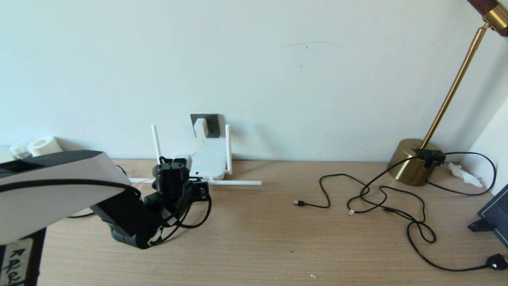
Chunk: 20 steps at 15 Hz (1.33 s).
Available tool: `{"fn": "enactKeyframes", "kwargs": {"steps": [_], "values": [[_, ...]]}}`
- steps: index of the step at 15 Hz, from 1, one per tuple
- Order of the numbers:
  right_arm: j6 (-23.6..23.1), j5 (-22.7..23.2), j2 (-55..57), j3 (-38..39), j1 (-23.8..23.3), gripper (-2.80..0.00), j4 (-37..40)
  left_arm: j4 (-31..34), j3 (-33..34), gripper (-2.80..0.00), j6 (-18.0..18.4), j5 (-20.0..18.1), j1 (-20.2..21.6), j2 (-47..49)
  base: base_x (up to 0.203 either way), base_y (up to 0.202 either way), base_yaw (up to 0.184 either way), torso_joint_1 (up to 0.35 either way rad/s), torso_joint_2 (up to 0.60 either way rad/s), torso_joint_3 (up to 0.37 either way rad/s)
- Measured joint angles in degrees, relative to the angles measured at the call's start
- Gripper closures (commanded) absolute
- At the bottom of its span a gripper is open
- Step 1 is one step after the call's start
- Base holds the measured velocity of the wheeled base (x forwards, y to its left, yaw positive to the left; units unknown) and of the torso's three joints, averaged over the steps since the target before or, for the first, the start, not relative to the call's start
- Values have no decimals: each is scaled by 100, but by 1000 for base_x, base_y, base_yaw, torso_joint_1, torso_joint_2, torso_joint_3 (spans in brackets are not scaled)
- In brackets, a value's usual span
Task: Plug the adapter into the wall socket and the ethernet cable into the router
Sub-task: Plug cable into router interface
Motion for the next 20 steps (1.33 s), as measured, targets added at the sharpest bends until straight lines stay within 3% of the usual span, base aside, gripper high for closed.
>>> {"fn": "enactKeyframes", "kwargs": {"steps": [20], "values": [[4,0,0,0,-2,-280,0,22,-45,0,67,-2,33,-28,0,0,0,0,0,0]]}}
